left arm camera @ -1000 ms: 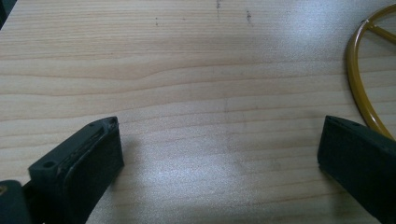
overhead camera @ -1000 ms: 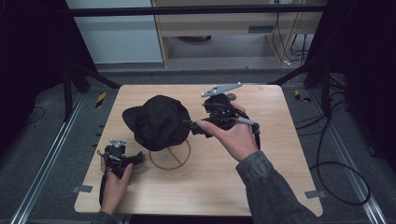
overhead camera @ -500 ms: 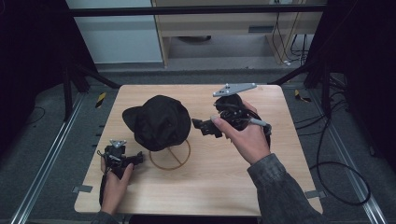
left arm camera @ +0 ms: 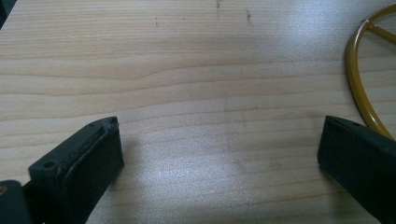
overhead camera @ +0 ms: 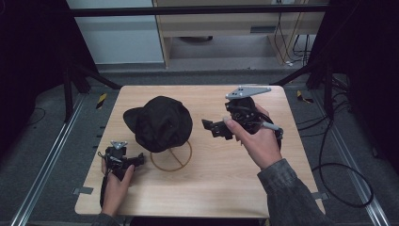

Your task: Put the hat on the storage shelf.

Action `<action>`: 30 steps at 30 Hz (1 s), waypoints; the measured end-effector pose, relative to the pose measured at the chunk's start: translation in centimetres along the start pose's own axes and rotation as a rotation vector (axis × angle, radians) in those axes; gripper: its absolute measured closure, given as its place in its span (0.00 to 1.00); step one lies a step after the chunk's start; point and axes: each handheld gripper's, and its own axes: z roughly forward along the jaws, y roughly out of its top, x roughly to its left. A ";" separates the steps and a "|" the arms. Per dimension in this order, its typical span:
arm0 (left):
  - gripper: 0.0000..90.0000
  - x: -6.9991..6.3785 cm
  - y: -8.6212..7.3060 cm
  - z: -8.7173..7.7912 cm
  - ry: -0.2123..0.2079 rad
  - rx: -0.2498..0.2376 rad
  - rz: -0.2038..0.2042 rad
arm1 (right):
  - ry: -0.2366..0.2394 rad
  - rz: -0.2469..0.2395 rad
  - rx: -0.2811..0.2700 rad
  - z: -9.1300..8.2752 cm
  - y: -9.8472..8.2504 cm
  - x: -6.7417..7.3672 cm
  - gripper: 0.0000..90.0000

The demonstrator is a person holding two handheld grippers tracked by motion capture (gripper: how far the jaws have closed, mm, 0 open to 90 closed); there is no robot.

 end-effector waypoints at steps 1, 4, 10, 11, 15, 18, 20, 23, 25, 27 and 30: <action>0.00 0.0 0.0 0.0 0.000 0.000 0.000 | -0.001 0.001 0.000 -0.1 -0.1 -0.1 0.06; 0.00 0.0 0.0 0.0 0.000 0.000 0.000 | -0.013 0.004 -0.010 -0.5 -0.3 -0.2 0.06; 0.00 -0.1 -0.1 -0.1 -0.004 0.000 0.001 | -0.048 -0.001 -0.006 -1.3 -1.1 -0.3 0.07; 0.00 -0.1 -0.1 -0.1 -0.004 0.000 0.001 | -0.055 -0.007 -0.001 -1.4 -1.3 -0.3 0.07; 0.00 -0.1 -0.1 -0.1 -0.003 0.001 0.001 | -0.065 -0.019 0.003 -1.8 -1.8 -0.3 0.08; 0.00 -0.1 -0.1 -0.1 -0.002 0.005 0.004 | -0.087 -0.036 0.025 -2.1 -3.2 -0.3 0.11; 0.00 -0.1 -0.1 -0.1 -0.002 0.005 0.005 | -0.083 -0.029 0.027 -2.2 -4.0 -0.4 0.11; 0.00 -0.1 -0.1 -0.1 -0.002 0.005 0.005 | -0.084 -0.025 0.029 -2.2 -4.8 -0.7 0.11; 0.00 -0.1 -0.1 -0.1 -0.002 0.005 0.005 | -0.088 -0.017 0.039 -2.2 -5.7 -1.0 0.11; 0.00 -0.1 -0.1 -0.1 -0.002 0.005 0.005 | -0.091 -0.012 0.045 -2.2 -6.6 -1.3 0.11; 0.00 -0.1 -0.1 -0.1 -0.002 0.005 0.005 | -0.096 -0.001 0.054 -2.1 -7.9 -1.9 0.12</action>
